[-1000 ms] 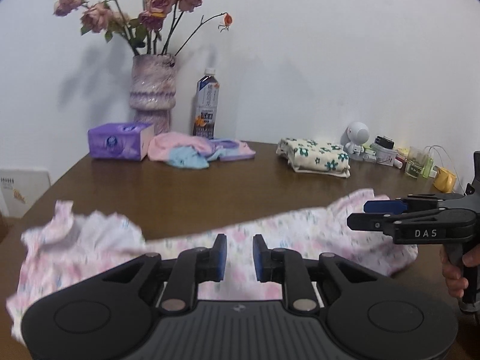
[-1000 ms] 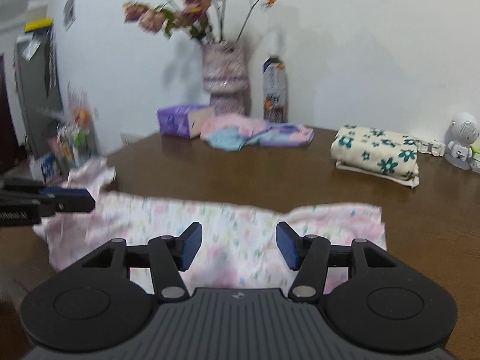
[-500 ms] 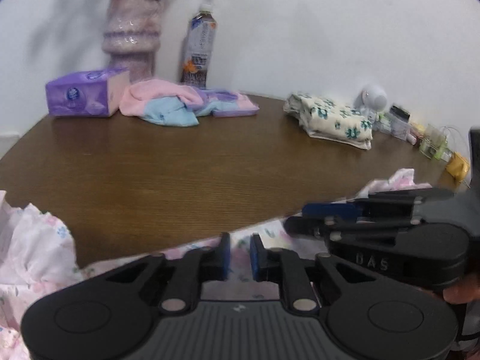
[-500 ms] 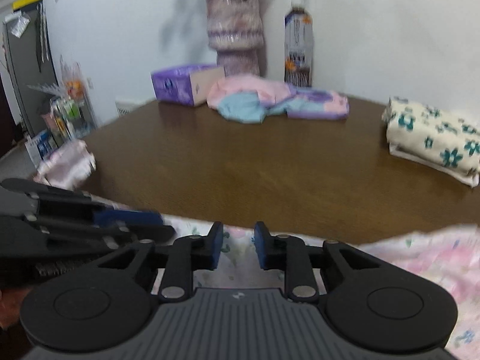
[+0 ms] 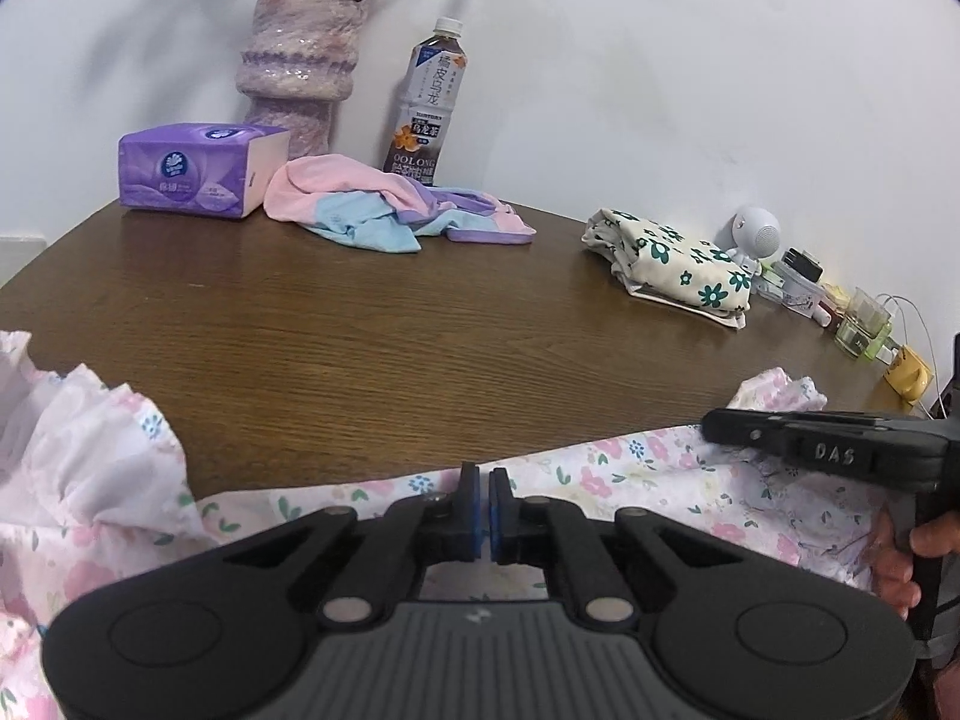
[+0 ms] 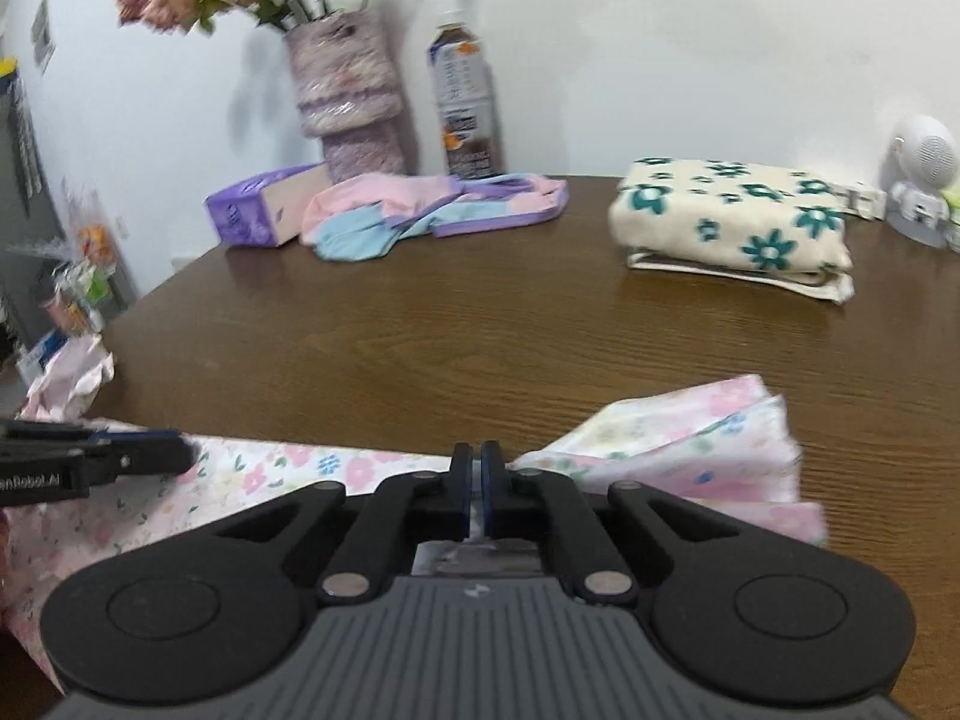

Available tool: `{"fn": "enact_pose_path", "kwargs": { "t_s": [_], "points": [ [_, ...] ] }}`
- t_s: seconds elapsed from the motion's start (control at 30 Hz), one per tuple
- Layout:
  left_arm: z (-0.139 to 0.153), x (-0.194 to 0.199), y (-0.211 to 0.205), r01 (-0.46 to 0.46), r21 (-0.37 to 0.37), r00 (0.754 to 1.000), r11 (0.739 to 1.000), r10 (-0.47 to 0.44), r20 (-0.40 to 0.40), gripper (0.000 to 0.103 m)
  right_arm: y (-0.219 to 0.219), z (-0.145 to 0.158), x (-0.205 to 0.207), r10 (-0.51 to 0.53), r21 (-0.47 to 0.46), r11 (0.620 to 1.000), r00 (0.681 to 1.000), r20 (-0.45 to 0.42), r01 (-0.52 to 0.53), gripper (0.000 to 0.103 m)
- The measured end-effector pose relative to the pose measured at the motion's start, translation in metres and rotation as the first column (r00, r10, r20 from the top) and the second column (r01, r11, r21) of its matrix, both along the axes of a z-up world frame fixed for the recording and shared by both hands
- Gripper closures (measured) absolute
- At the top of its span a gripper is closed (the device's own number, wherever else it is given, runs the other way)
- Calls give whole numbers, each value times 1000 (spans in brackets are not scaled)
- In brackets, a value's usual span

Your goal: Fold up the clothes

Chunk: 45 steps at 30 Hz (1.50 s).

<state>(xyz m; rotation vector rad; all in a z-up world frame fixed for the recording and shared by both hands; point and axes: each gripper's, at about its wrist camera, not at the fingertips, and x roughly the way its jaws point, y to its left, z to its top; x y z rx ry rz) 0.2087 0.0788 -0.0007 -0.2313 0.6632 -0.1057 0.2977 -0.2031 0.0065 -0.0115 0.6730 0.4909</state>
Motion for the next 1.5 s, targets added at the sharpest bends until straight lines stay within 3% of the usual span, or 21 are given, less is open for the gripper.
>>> {"fn": "enact_pose_path", "kwargs": {
  "t_s": [0.27,0.6,0.87,1.0,1.07,1.1,1.13,1.2,1.33,1.5],
  "points": [
    [0,-2,2,-24,-9,1000,1000,24,2,100,-33,-5,7,-110,-41,993,993,35,111,99],
    [2,-25,39,-178,-33,984,983,179,4,100,-35,-5,6,-107,-36,993,994,36,108,99],
    [7,-35,38,-234,11,972,972,234,28,96,-34,-5,5,-104,-45,993,994,42,106,99],
    [26,-55,25,-218,-16,966,976,218,143,65,-35,0,2,-92,-26,995,994,53,93,91],
    [33,-63,14,-187,-3,966,982,184,180,61,-36,11,-7,-90,11,996,993,78,89,82],
    [36,-66,9,-174,6,968,985,170,186,59,-36,19,-14,-78,32,997,992,97,75,72],
    [37,-68,3,-162,13,970,987,156,188,50,-36,25,-20,-63,49,997,991,115,58,63],
    [37,-70,-6,-149,21,972,989,143,184,41,-31,36,-37,-16,66,998,988,153,6,57],
    [33,-76,-24,-123,31,978,992,116,175,34,-18,43,-64,64,51,996,980,190,-76,43],
    [24,-87,-35,-109,45,983,993,101,155,28,-12,39,-84,106,51,992,979,175,-116,30]
  ]
}}
